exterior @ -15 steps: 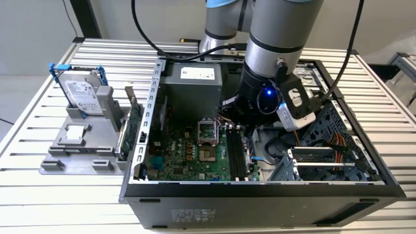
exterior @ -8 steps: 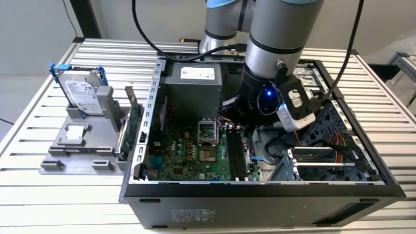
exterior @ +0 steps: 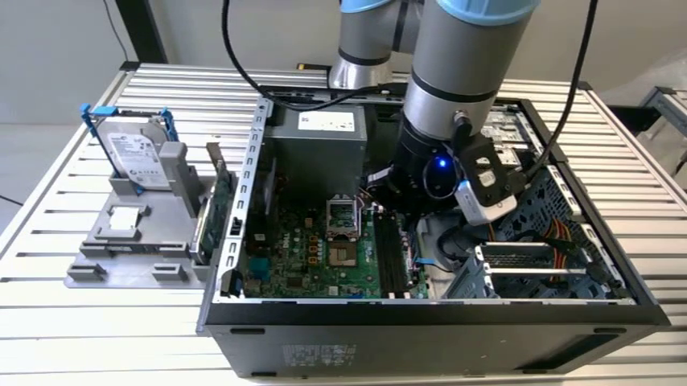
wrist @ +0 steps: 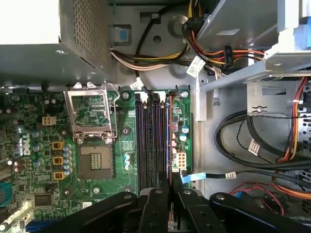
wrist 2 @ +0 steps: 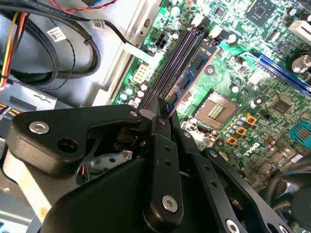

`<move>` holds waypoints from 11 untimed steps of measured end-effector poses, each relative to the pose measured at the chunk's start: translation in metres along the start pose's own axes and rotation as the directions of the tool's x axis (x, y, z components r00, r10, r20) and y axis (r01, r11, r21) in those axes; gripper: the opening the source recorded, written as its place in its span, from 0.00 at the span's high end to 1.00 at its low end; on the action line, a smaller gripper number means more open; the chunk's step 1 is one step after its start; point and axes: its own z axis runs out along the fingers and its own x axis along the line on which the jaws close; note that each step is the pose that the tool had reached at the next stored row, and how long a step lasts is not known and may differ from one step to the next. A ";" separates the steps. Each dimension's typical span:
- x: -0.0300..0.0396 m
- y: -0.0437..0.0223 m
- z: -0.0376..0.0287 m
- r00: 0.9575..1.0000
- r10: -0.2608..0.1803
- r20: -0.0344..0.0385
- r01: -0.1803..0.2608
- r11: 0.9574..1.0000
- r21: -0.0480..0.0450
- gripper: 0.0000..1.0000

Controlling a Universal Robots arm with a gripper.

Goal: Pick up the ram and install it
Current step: 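Insert the ram into the slot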

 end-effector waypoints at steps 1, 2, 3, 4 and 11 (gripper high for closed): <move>0.0000 0.0000 0.0018 1.000 0.000 0.000 0.000 1.000 0.000 1.00; 0.0001 0.0000 0.0033 1.000 0.000 0.000 0.000 1.000 0.000 1.00; 0.0001 -0.0001 0.0048 1.000 0.000 0.000 0.000 1.000 0.000 1.00; 0.0002 -0.0001 0.0064 1.000 0.000 0.000 0.000 1.000 0.000 1.00; -0.0001 -0.0002 0.0188 1.000 0.000 0.000 0.000 1.000 0.000 1.00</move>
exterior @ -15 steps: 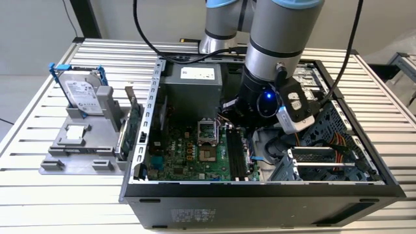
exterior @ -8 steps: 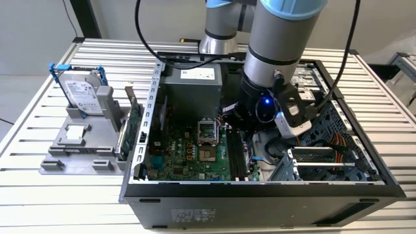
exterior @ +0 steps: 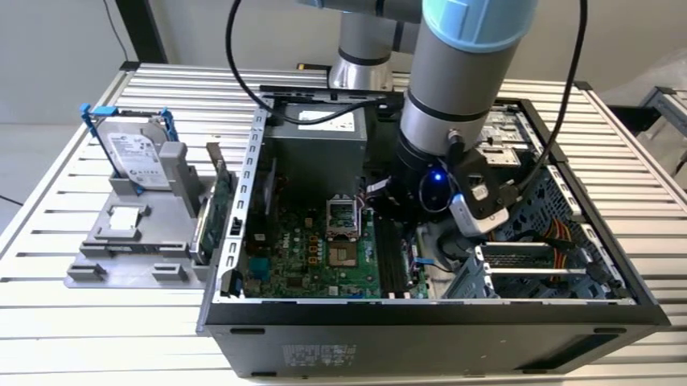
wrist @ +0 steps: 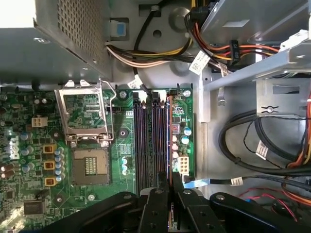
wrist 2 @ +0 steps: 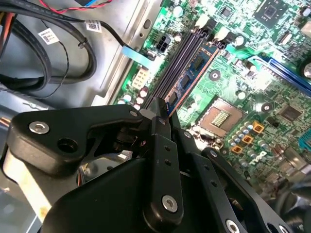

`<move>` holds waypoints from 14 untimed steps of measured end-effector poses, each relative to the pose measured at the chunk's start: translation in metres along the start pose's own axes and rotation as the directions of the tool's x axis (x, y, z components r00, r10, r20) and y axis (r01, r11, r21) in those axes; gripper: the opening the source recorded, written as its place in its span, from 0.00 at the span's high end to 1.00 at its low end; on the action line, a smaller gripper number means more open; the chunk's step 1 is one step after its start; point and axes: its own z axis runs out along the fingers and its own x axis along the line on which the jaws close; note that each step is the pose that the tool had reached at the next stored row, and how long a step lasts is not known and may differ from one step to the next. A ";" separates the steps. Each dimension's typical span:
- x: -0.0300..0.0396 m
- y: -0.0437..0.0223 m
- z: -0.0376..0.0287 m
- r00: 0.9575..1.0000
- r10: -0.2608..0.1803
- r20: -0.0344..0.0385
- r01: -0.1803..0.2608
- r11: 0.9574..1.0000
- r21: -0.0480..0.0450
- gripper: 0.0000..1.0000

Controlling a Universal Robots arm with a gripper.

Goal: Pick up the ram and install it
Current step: 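Insert the ram into the slot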

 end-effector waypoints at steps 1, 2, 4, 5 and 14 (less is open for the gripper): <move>-0.0002 0.0000 0.0019 1.000 0.000 0.000 0.000 1.000 0.000 1.00; -0.0003 0.0000 0.0037 1.000 0.000 0.000 0.000 1.000 0.000 1.00; -0.0004 0.0000 0.0073 1.000 0.000 0.000 0.000 1.000 0.000 1.00; -0.0004 -0.0001 0.0092 1.000 0.000 0.000 0.000 1.000 0.000 1.00; -0.0007 -0.0005 0.0176 1.000 -0.012 -0.004 0.012 1.000 0.000 1.00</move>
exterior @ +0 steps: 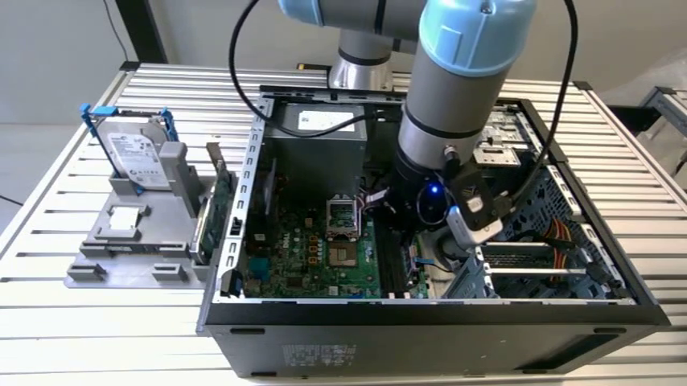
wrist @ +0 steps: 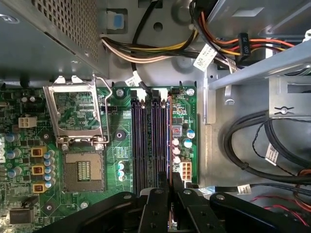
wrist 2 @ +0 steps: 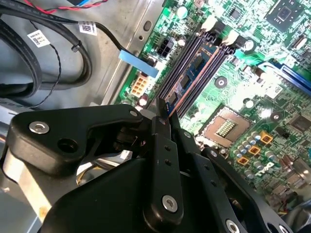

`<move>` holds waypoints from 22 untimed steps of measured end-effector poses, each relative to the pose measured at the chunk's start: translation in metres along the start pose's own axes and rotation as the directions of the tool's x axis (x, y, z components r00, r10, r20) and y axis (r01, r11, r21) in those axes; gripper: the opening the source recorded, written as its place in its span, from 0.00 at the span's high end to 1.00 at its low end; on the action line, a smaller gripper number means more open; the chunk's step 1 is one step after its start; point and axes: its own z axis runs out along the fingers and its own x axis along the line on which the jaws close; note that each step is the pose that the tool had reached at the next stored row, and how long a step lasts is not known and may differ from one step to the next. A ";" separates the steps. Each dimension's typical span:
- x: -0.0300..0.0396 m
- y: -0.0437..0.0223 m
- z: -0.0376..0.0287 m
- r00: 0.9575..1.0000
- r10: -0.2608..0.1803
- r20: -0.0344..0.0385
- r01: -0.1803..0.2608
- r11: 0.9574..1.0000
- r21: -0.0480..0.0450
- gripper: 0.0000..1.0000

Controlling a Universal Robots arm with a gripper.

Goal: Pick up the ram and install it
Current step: 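Insert the ram into the slot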

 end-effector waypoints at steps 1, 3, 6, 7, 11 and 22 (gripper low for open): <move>0.0000 -0.0002 0.0003 1.000 -0.001 0.000 0.001 1.000 0.000 1.00; -0.0001 -0.0012 0.0008 1.000 -0.002 -0.001 0.002 1.000 0.000 1.00; -0.0001 -0.0027 0.0029 1.000 -0.002 0.000 0.002 1.000 0.000 1.00; -0.0001 -0.0030 0.0039 1.000 -0.002 -0.001 0.002 1.000 0.000 1.00; -0.0001 -0.0035 0.0079 1.000 -0.002 -0.001 0.002 1.000 0.000 1.00; 0.0001 -0.0035 0.0135 1.000 -0.002 0.000 0.002 1.000 0.000 1.00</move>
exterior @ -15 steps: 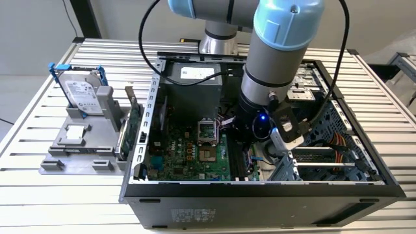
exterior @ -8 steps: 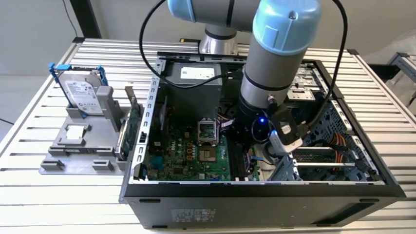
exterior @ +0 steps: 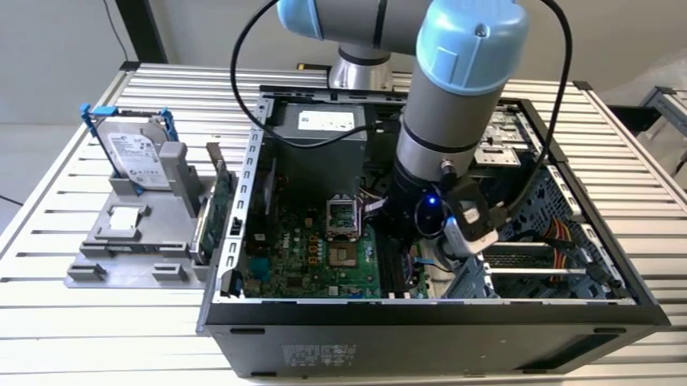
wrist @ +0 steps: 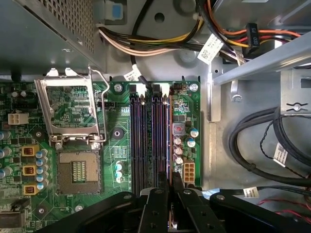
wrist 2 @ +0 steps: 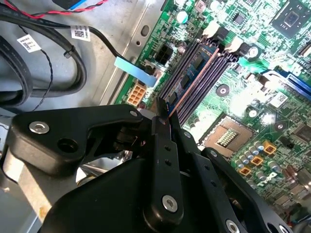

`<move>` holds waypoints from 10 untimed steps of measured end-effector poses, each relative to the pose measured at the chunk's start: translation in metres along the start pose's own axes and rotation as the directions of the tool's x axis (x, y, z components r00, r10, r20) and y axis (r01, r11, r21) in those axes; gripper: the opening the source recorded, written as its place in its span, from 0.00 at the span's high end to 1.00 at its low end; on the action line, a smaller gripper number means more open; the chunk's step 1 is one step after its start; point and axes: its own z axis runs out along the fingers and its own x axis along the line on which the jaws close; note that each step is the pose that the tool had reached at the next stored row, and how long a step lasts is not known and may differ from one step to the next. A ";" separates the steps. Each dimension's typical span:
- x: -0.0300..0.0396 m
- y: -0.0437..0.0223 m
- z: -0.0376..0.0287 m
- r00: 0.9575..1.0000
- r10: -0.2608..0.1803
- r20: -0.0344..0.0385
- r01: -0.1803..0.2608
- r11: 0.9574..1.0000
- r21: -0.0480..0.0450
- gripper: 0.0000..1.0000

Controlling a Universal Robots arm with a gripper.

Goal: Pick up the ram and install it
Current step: 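Insert the ram into the slot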

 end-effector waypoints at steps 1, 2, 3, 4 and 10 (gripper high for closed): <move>0.0000 -0.0001 0.0004 1.000 0.000 0.000 0.000 1.000 0.000 1.00; 0.0001 -0.0001 0.0007 1.000 0.000 0.000 0.000 1.000 0.000 1.00; 0.0001 -0.0001 0.0010 1.000 0.000 0.000 0.000 1.000 0.000 1.00; 0.0001 -0.0001 0.0015 1.000 0.000 0.000 0.000 1.000 0.000 1.00; 0.0001 -0.0002 0.0032 1.000 0.000 0.000 0.000 1.000 0.000 1.00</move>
